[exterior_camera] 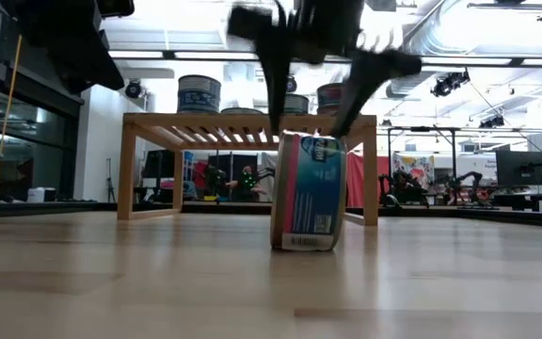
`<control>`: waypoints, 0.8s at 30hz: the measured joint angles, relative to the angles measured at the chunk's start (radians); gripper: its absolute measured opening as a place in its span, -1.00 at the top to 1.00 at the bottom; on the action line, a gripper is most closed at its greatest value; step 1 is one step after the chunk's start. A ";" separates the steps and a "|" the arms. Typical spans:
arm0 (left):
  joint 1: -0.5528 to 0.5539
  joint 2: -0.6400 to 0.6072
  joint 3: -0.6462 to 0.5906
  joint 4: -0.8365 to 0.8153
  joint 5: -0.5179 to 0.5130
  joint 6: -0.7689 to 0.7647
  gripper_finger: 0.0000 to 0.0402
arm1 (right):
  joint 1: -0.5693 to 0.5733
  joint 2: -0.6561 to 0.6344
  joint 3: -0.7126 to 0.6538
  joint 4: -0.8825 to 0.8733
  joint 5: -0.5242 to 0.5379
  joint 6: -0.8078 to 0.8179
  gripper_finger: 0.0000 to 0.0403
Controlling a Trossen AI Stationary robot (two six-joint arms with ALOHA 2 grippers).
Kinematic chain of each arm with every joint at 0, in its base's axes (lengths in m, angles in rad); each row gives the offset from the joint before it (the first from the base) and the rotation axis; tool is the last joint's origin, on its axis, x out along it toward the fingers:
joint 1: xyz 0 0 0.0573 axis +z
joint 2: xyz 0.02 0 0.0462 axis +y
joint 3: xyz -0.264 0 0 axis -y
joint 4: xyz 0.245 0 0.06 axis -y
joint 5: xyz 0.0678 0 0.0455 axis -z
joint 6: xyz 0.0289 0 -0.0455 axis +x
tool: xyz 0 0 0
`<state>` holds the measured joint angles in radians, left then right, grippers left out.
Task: Stack canned seafood by type on shelf
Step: Stack the blue-pink tuna can on top of the other blue-pink tuna can on the shelf
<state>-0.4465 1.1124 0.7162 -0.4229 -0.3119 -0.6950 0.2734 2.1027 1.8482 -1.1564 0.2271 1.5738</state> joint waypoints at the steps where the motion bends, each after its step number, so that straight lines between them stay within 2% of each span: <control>1: 0.000 0.000 0.000 0.000 0.000 -0.005 1.00 | 0.014 -0.001 0.019 0.001 -0.020 -0.002 -0.42; 7: 0.000 0.000 0.000 0.000 0.000 -0.015 1.00 | 0.094 -0.001 0.061 0.001 -0.053 0.156 -0.42; 14: 0.000 0.000 0.000 0.000 0.006 -0.016 1.00 | 0.137 0.001 -0.041 0.057 -0.019 0.399 -0.42; 18: 0.000 0.000 0.000 0.000 0.057 -0.011 1.00 | 0.131 0.001 -0.077 0.133 0.007 0.426 -0.42; 24: 0.000 0.000 0.000 -0.001 0.099 -0.018 1.00 | 0.112 0.001 -0.084 0.186 0.018 0.382 -0.42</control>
<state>-0.4469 1.1126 0.7162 -0.4236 -0.2126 -0.7132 0.3853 2.1036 1.7642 -0.9709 0.2455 1.9558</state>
